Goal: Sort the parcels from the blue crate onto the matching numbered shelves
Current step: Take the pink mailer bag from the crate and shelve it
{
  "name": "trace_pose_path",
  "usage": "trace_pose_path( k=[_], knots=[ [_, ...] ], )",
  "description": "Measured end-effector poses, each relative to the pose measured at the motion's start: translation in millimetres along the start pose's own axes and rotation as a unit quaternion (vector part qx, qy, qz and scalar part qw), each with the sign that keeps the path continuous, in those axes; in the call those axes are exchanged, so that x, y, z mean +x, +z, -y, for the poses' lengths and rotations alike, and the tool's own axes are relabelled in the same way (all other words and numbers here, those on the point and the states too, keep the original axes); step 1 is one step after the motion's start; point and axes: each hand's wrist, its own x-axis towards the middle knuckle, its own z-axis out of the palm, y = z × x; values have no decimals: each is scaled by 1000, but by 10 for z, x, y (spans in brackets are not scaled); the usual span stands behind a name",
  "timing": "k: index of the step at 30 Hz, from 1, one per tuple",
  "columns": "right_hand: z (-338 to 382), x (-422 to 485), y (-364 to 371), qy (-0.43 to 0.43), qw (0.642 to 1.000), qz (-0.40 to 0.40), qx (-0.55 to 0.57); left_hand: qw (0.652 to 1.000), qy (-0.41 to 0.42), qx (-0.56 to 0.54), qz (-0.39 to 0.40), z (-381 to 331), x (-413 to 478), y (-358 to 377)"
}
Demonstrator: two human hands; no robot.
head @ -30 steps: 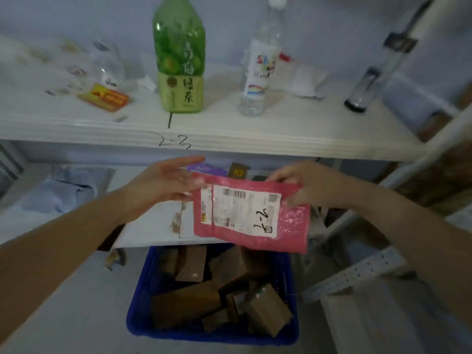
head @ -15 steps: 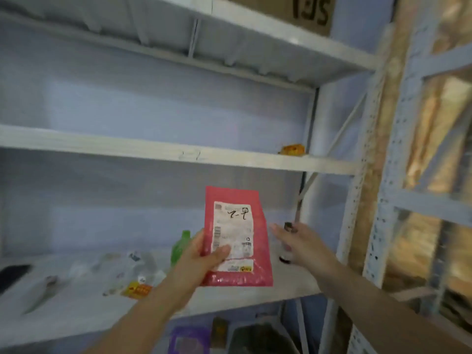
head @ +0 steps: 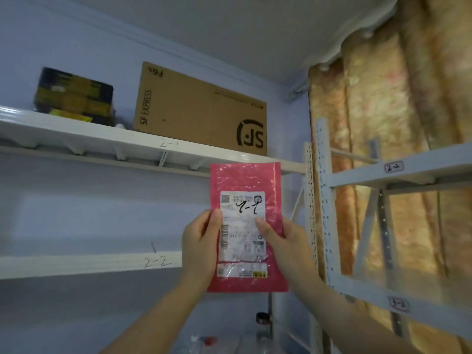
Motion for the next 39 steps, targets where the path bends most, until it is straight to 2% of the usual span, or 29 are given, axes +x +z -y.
trace_pose_path(
  k=[5,6,7,8,9,10,11,12,13,14,15,17,18,19,21,22,23,25,27,29,32,34,36,39],
  knots=[
    [353,219,-364,-9,1000,13,-14,998,50,-27,-5,-257,255,346],
    [385,285,-471,-14,997,20,-77,998,56,-14,-7,-293,283,393],
    [408,373,-609,-31,979,39,-196,994,93,44,-25,-319,301,442],
    [473,451,-713,-54,934,77,-344,973,174,143,-38,-326,332,468],
    [528,527,-794,-74,865,121,-482,923,284,257,-34,-312,372,491],
    [590,586,-868,-87,801,160,-571,852,384,356,-4,-340,389,547],
    [654,631,-914,-96,765,190,-608,793,436,423,54,-391,401,602],
    [715,663,-942,-103,742,209,-628,764,435,461,120,-433,408,659],
    [760,676,-966,-122,727,207,-644,772,396,466,173,-479,393,714],
    [775,681,-1003,-157,719,176,-653,804,337,448,198,-503,374,750],
    [768,672,-1048,-207,719,109,-655,854,265,399,203,-524,360,776],
    [689,601,-1112,-269,726,-77,-628,944,145,253,157,-536,338,800],
    [664,532,-1123,-247,754,-147,-591,974,85,167,127,-530,318,798],
    [613,477,-1130,-184,802,-181,-539,991,26,86,103,-522,297,794],
    [498,387,-1098,-4,906,-163,-390,992,-80,-54,85,-531,241,793],
    [454,353,-1079,64,942,-130,-302,982,-126,-116,83,-560,209,800],
    [418,322,-1062,106,964,-106,-218,969,-162,-166,82,-597,181,810],
    [404,257,-1044,101,983,-98,-118,947,-207,-229,84,-662,130,828],
    [454,202,-1033,41,985,-122,-119,937,-219,-256,91,-691,80,852],
    [491,153,-1032,5,980,-144,-136,945,-199,-238,100,-713,9,862],
    [489,74,-1049,-12,969,-176,-172,984,-78,-105,121,-637,-112,828],
    [471,16,-1086,-15,965,-197,-173,993,15,-6,114,-549,-202,813],
    [471,-87,-1091,-26,963,-201,-178,995,51,26,77,-470,-290,826],
    [379,-223,-1088,-43,946,-215,-240,996,63,29,48,-369,-422,900]
  ],
)
